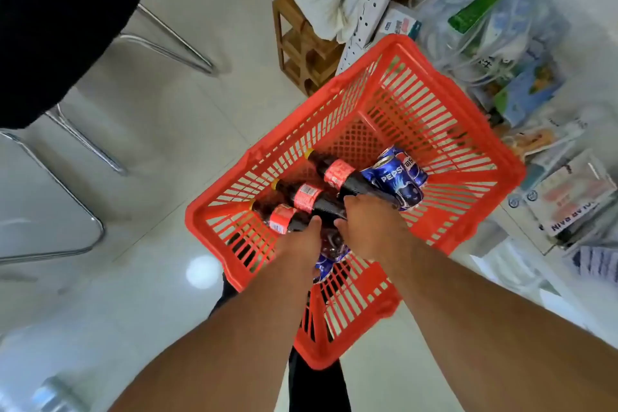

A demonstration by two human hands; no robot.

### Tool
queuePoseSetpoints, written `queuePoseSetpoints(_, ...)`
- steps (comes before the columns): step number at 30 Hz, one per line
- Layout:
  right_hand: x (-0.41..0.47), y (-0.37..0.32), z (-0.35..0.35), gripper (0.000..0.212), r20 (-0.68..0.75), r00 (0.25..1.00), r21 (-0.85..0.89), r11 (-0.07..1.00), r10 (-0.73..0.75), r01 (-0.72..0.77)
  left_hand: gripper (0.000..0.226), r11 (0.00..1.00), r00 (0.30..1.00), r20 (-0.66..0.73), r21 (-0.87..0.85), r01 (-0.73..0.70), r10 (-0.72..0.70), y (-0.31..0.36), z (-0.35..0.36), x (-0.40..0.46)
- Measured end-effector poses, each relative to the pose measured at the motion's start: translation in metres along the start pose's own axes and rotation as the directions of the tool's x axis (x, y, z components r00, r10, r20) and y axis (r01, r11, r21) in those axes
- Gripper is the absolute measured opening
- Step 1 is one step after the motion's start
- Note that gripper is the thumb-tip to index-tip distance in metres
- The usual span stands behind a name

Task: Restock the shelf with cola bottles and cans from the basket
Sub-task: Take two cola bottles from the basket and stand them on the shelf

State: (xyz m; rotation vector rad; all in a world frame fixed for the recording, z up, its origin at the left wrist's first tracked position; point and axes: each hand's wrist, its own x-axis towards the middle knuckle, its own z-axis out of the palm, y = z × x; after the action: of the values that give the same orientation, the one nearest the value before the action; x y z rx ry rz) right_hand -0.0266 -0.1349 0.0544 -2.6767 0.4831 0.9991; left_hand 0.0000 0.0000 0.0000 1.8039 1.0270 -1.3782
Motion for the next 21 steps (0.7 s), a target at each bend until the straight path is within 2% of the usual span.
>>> queuePoseSetpoints(4, 0.017, -0.004, 0.007, 0.038, 0.033, 0.997, -0.017, 0.998, 0.064, -0.064, 0.062, 0.974, 0.995, 0.064, -0.209, 0.086, -0.074, 0.003, 0.01, 0.014)
queuePoseSetpoints(8, 0.029, -0.011, 0.007, 0.04, 0.086, 0.991, -0.057, 0.993, 0.107, -0.102, 0.056, 0.958, 0.991, 0.105, -0.265, 0.108, -0.082, -0.001, 0.018, 0.026)
queuePoseSetpoints(12, 0.036, -0.016, 0.013, 0.048, 0.123, 0.984, -0.147, 0.983, 0.127, -0.109, 0.057, 0.959, 0.995, 0.053, -0.264, 0.101, -0.09, -0.004, 0.017, 0.032)
queuePoseSetpoints(14, 0.041, -0.018, 0.013, 0.051, 0.137, 0.98, -0.148, 0.981, 0.143, -0.122, 0.053, 0.943, 0.994, 0.062, -0.319, 0.1, -0.085, -0.004, 0.015, 0.035)
queuePoseSetpoints(16, 0.047, -0.021, 0.014, 0.051, 0.166, 0.975, -0.113, 0.985, 0.144, -0.127, 0.047, 0.926, 0.994, 0.076, -0.364, 0.099, -0.076, -0.004, 0.014, 0.035)
queuePoseSetpoints(21, 0.055, -0.021, 0.022, 0.069, 0.309, 0.925, 0.18, 0.942, 0.219, -0.283, 0.034, 0.926, 0.994, 0.09, -0.368, 0.088, -0.058, -0.007, 0.009, 0.03)
